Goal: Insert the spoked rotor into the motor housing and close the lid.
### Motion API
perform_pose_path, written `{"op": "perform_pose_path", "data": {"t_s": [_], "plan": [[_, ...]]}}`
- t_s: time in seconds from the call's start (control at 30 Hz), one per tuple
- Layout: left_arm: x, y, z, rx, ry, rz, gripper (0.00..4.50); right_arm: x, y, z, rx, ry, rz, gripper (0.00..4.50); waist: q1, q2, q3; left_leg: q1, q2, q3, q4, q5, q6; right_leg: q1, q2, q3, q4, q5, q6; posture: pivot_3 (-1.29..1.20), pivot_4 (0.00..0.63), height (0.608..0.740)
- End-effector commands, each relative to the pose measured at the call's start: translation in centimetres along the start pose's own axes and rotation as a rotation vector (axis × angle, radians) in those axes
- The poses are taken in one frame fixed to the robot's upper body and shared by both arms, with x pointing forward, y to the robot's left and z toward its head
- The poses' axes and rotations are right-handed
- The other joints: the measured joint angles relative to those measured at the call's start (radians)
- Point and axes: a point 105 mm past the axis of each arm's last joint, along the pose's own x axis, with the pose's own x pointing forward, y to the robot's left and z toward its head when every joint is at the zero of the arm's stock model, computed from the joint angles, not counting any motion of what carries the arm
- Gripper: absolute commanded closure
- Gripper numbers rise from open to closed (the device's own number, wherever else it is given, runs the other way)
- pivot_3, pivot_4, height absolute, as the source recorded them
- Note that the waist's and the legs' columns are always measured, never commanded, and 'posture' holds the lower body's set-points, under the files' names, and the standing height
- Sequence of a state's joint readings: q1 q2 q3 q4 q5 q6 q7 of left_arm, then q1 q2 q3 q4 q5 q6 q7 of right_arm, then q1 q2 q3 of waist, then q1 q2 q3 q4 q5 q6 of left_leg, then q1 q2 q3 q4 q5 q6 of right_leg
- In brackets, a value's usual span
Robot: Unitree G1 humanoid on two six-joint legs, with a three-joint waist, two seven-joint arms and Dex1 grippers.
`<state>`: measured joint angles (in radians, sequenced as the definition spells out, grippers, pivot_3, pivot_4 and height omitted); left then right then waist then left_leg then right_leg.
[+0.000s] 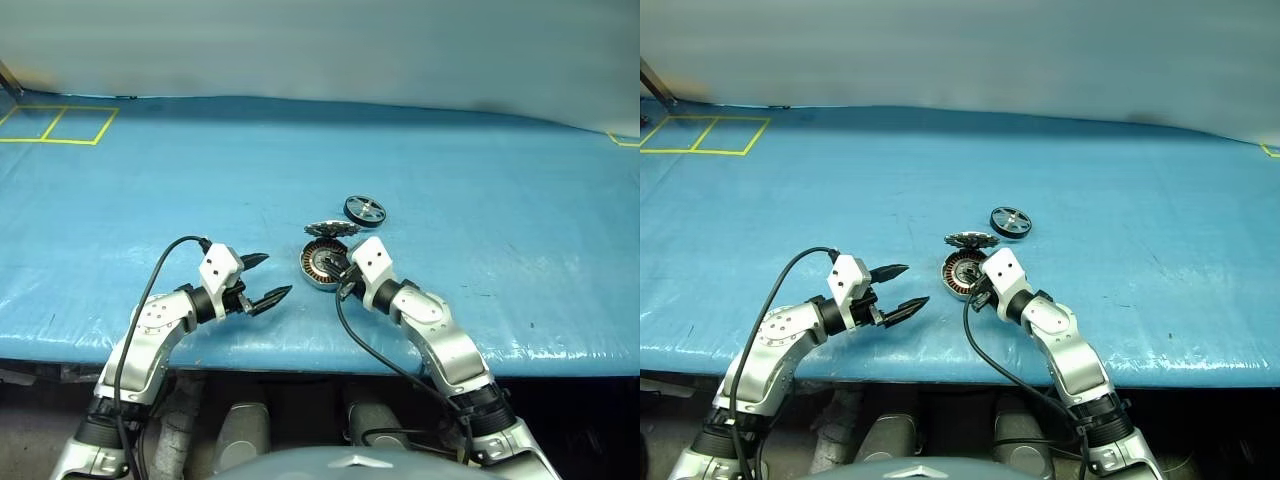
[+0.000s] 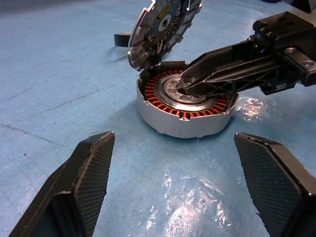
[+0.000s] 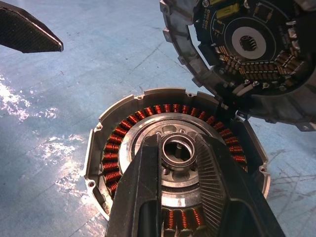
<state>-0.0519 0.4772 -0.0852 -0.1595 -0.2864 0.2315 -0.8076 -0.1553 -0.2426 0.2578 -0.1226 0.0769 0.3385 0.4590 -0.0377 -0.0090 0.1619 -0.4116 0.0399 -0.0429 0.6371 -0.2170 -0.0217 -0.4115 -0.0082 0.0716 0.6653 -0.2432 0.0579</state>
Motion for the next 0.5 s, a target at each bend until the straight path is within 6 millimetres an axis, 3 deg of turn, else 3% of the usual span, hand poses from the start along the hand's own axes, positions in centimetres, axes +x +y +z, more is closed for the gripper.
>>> {"op": "perform_pose_path", "data": {"t_s": [0.03,0.27,0.5], "plan": [[-0.03,-0.05,0.27,0.012,-0.019,-0.002,0.34,0.18,0.09,-0.09,0.004,0.007,-0.007,3.84,0.000,0.000,0.000,0.000,0.000,0.000,0.000,0.000,0.000,0.000,0.000,0.000,0.000,0.000,0.000,0.00,0.150,0.740],[0.07,0.09,-0.02,0.011,-0.013,-0.006,0.34,0.28,0.09,-0.56,0.001,0.026,-0.007,3.84,0.000,0.000,0.000,0.000,0.000,0.000,0.000,0.000,0.000,0.000,0.000,0.000,0.000,0.000,0.000,0.00,0.150,0.740],[0.06,0.23,-0.14,0.015,-0.013,-0.006,0.34,0.12,-0.60,-0.67,-0.010,0.027,-0.044,1.47,0.000,0.000,0.000,0.000,0.000,0.000,0.001,0.000,0.000,0.001,0.000,0.000,0.000,0.000,0.000,0.00,0.150,0.740]]}}
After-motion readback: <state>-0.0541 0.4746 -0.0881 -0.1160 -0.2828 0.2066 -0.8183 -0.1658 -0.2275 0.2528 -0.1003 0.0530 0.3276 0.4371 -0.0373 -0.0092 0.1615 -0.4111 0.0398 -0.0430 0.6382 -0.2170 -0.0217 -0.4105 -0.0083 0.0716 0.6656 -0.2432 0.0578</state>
